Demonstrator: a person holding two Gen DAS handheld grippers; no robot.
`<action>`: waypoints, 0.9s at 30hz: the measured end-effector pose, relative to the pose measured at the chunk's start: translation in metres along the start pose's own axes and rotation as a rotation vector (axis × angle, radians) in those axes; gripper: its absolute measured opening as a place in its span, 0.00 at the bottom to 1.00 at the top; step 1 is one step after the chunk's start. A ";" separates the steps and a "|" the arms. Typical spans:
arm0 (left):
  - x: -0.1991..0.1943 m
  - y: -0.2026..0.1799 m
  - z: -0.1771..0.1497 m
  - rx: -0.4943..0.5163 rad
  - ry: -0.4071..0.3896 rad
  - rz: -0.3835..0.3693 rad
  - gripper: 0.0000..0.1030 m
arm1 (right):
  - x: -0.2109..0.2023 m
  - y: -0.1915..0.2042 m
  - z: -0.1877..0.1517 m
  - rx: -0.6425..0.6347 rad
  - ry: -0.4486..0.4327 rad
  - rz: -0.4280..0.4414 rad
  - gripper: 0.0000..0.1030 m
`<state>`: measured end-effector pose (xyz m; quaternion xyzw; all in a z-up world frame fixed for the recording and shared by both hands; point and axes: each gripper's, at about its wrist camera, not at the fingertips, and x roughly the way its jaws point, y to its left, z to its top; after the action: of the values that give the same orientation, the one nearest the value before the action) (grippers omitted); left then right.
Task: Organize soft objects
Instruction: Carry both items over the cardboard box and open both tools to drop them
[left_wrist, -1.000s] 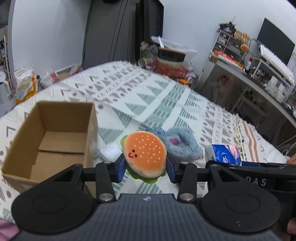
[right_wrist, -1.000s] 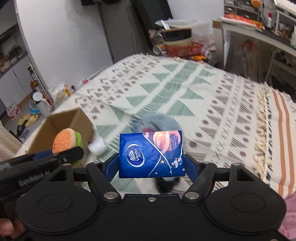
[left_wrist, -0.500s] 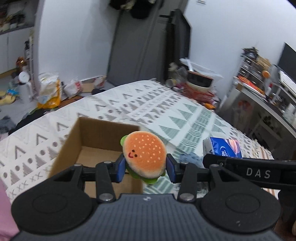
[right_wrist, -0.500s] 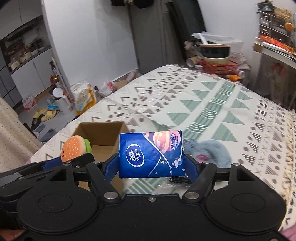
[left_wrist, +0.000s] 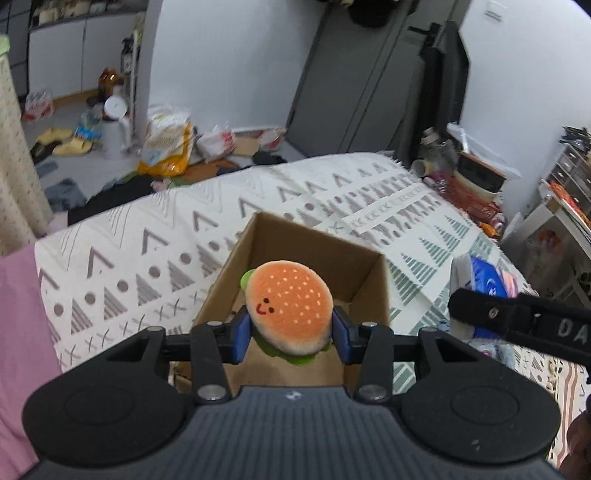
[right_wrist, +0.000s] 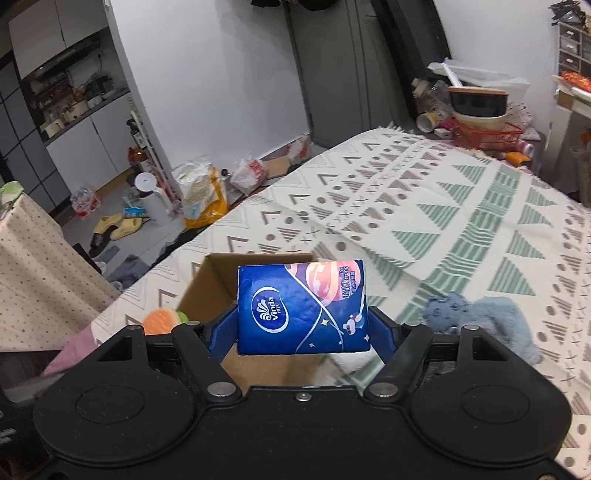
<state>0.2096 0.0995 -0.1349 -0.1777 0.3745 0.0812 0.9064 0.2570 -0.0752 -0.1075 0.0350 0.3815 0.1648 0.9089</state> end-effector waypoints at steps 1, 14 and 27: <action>0.003 0.002 0.000 -0.009 0.010 0.012 0.43 | 0.003 0.002 0.000 0.004 0.003 0.007 0.69; 0.021 0.019 0.001 -0.132 0.102 0.098 0.73 | 0.023 -0.001 -0.009 0.084 0.076 0.052 0.69; 0.004 0.038 0.012 -0.274 0.007 0.114 0.79 | 0.040 0.011 -0.020 0.102 0.164 0.153 0.75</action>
<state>0.2092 0.1389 -0.1398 -0.2782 0.3725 0.1824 0.8664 0.2659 -0.0535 -0.1468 0.0967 0.4587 0.2163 0.8564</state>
